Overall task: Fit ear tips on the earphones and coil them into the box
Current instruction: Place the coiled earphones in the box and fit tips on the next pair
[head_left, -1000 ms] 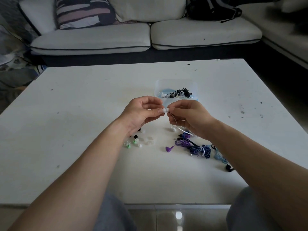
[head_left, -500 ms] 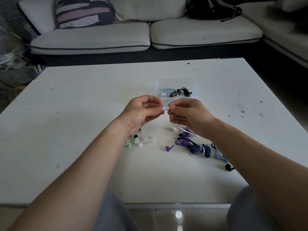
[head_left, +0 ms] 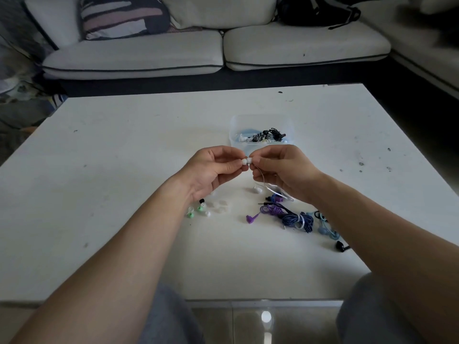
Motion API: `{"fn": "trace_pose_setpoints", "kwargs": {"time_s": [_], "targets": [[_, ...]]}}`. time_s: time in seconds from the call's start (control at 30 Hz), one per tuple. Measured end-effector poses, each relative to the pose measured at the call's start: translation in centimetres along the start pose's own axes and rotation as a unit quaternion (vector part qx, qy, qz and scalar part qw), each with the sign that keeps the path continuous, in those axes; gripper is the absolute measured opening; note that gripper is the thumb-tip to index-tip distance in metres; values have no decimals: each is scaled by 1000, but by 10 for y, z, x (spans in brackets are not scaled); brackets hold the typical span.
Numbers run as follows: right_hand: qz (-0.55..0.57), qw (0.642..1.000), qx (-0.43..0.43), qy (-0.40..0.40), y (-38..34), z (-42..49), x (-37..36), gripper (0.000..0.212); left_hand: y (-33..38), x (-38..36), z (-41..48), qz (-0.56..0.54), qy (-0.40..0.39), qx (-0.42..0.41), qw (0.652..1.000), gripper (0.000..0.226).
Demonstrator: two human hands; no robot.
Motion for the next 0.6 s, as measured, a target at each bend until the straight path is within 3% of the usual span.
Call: {"fn": "trace_pose_setpoints", "kwargs": {"time_s": [0.6], "targets": [[-20,999,21,16,0,1,4,7,-4,-9,2,-53,27,20,998,18]]}}
Point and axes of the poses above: each hand's wrist, its own z-axis towards the middle knuckle, its own x-axis out of the back of the hand, y = z × x, the point moved 1 cm from there along z, towards the middle knuckle, and after that the axes turned 13 degrees about z, right-handed, at the moved point
